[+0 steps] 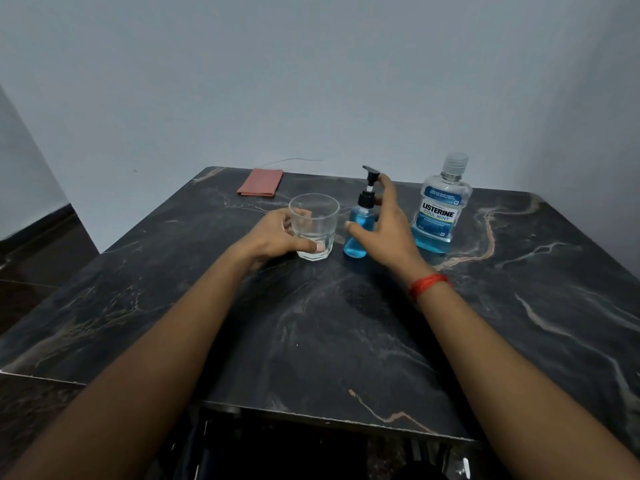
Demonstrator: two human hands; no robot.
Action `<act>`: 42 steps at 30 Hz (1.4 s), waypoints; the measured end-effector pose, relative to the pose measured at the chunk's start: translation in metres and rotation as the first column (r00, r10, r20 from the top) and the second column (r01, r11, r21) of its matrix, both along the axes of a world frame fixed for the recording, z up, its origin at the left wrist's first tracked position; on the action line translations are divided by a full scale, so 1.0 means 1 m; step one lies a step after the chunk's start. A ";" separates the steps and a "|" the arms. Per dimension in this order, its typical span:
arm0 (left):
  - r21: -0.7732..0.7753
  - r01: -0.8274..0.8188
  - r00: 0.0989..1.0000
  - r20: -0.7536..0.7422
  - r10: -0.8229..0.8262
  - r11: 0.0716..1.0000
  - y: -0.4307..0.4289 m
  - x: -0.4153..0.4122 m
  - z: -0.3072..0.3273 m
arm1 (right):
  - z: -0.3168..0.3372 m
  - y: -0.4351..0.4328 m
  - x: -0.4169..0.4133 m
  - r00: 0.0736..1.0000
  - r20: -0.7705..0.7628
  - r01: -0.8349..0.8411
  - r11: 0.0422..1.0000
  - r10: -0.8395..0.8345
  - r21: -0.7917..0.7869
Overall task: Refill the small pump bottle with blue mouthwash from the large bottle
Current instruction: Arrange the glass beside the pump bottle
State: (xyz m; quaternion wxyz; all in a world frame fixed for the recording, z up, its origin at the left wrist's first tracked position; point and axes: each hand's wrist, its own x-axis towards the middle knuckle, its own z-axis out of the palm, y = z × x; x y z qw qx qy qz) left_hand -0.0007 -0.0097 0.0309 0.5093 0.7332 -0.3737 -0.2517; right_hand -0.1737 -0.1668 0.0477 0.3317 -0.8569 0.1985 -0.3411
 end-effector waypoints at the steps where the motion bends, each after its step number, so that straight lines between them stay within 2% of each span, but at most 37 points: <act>1: -0.020 -0.005 1.000 -0.004 0.005 1.000 0.000 -0.001 -0.002 | 0.001 0.001 -0.002 1.000 0.008 -0.002 0.999 0.003 -0.044; 6: -0.097 -0.018 0.999 0.028 0.021 0.995 0.001 -0.003 -0.005 | 0.001 0.012 -0.003 1.000 0.026 0.004 0.985 0.000 -0.173; 9: -0.111 -0.006 0.999 0.043 0.011 0.994 0.000 -0.002 -0.006 | 0.002 0.006 -0.003 0.997 0.053 -0.043 0.988 0.052 -0.149; 14: -0.097 -0.016 0.999 0.045 0.020 0.995 -0.001 -0.003 -0.009 | 0.002 -0.002 0.002 0.958 0.277 -0.070 0.997 0.080 -0.043; 16: -0.101 -0.040 0.997 0.065 0.047 0.994 -0.002 -0.005 -0.009 | 0.005 -0.003 0.003 0.952 0.299 -0.064 0.998 0.066 -0.017; 23: -0.188 -0.083 0.987 0.117 0.106 0.979 0.003 -0.008 0.001 | 0.005 0.006 0.003 0.970 0.214 -0.075 0.976 0.118 -0.202; 30: -0.208 -0.050 0.987 0.142 0.081 0.977 0.002 -0.014 0.006 | 0.012 0.016 0.003 0.985 0.162 -0.005 0.945 0.062 -0.327; 37: -0.199 -0.037 0.980 0.182 0.074 0.979 0.002 -0.017 0.007 | 0.016 0.019 0.001 0.989 0.148 0.068 0.921 -0.011 -0.383; 42: -0.218 -0.056 0.979 0.182 0.097 0.974 0.002 -0.017 0.008 | 0.018 0.014 -0.003 0.987 0.152 0.127 0.835 -0.053 -0.535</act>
